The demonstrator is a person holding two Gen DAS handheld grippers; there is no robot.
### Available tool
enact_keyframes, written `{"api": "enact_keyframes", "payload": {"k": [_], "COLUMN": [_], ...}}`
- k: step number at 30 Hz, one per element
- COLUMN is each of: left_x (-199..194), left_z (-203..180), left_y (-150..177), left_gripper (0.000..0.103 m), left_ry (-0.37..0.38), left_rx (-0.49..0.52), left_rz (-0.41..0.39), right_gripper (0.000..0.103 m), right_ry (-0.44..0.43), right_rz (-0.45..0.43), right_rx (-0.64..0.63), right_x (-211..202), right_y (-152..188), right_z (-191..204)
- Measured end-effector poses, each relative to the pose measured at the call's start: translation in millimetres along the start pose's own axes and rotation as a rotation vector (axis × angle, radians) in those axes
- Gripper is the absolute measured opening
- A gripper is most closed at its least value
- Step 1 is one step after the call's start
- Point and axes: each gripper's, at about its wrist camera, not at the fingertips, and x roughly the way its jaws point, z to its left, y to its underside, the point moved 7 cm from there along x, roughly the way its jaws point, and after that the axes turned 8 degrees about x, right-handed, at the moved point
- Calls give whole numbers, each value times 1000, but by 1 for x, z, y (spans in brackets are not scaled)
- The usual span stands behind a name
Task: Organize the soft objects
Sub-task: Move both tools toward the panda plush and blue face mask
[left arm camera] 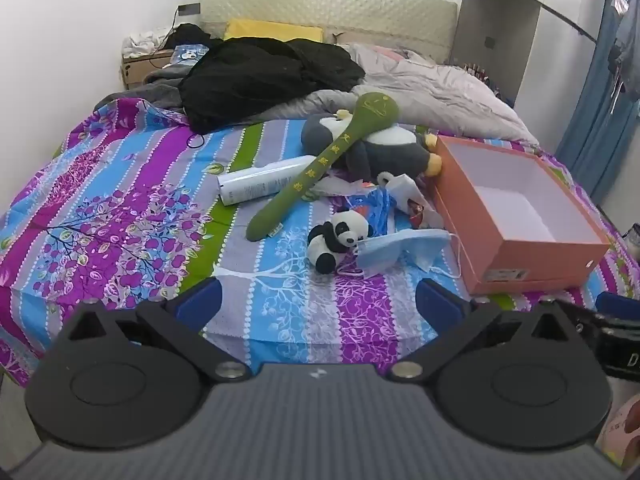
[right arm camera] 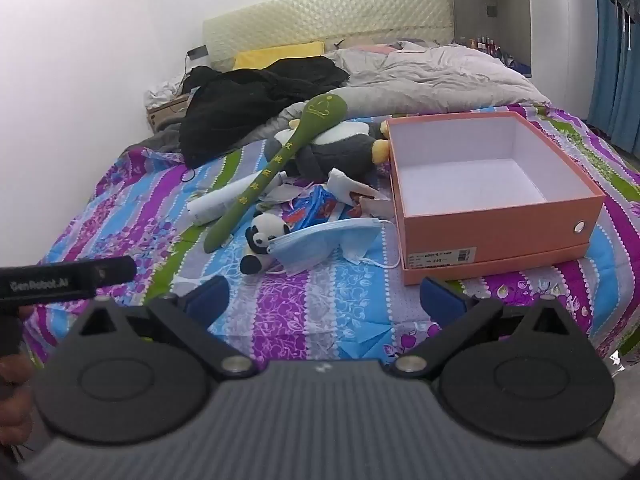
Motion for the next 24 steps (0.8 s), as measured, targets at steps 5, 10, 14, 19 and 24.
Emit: {"api": "enact_keyframes", "payload": {"k": [5, 10, 14, 19, 24], "left_x": [-7, -11, -12, -13, -13], "left_z": [5, 1, -1, 2, 2], "left_y": [1, -2, 3, 4, 6], "left_gripper": [103, 103, 103, 103, 103], "left_ry": [36, 28, 19, 24, 26], "left_rx": [-30, -30, -23, -30, -13], "left_rz": [-24, -12, -11, -7, -5], "right_gripper": [103, 103, 103, 103, 103], "right_ry": [3, 12, 10, 17, 18], "right_rz": [-1, -2, 5, 10, 18], "right_rx": [-6, -12, -13, -5, -3], "right_x": [1, -4, -7, -3, -3], "right_y": [1, 0, 1, 3, 3], "right_z": [-1, -1, -1, -1, -1]}}
